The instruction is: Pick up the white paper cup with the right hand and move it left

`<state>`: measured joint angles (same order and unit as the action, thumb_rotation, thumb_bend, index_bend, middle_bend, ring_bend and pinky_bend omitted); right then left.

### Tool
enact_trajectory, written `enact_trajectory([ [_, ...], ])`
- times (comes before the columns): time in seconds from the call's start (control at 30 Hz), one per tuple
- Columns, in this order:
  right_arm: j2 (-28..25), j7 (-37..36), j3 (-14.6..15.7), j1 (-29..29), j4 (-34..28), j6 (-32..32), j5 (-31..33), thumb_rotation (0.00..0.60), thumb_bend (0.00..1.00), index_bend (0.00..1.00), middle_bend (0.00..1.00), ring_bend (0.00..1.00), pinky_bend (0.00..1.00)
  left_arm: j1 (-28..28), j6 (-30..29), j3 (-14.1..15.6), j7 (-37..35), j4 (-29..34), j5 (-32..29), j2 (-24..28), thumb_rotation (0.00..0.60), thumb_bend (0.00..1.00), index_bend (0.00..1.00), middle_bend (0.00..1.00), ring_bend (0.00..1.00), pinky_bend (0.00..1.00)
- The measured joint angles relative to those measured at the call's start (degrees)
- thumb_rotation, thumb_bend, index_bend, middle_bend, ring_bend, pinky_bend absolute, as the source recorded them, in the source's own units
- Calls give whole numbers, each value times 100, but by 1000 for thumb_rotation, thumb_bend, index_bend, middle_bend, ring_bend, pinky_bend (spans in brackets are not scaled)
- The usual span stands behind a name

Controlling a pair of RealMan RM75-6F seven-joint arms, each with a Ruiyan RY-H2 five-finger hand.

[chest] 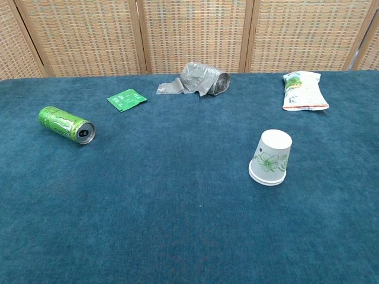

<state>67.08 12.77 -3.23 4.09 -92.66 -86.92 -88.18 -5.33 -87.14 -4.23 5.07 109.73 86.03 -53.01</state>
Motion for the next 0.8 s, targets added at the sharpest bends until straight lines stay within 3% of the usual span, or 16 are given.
enact_trajectory([
  [0.33, -6, -33, 18, 139, -70, 240, -75, 600, 0, 51, 0, 0, 0, -46, 143, -43, -234, -47, -181, 84, 600, 114, 0, 0, 0, 0],
  [0.53, -122, -421, -29, 659, -329, 956, -210, 600, 5, 192, 0, 0, 0, -125, 279, -66, -276, -58, -220, 100, 600, 114, 0, 0, 0, 0],
  [0.67, -169, -830, -139, 1077, -466, 1522, -176, 600, 96, 290, 0, 0, 0, -149, 317, -60, -280, -52, -226, 116, 600, 114, 0, 0, 0, 0],
  [0.8, -111, -1099, -342, 1545, -522, 2079, 71, 600, 104, 303, 0, 0, 0, -147, 299, -65, -231, -46, -249, 99, 600, 114, 0, 0, 0, 0],
])
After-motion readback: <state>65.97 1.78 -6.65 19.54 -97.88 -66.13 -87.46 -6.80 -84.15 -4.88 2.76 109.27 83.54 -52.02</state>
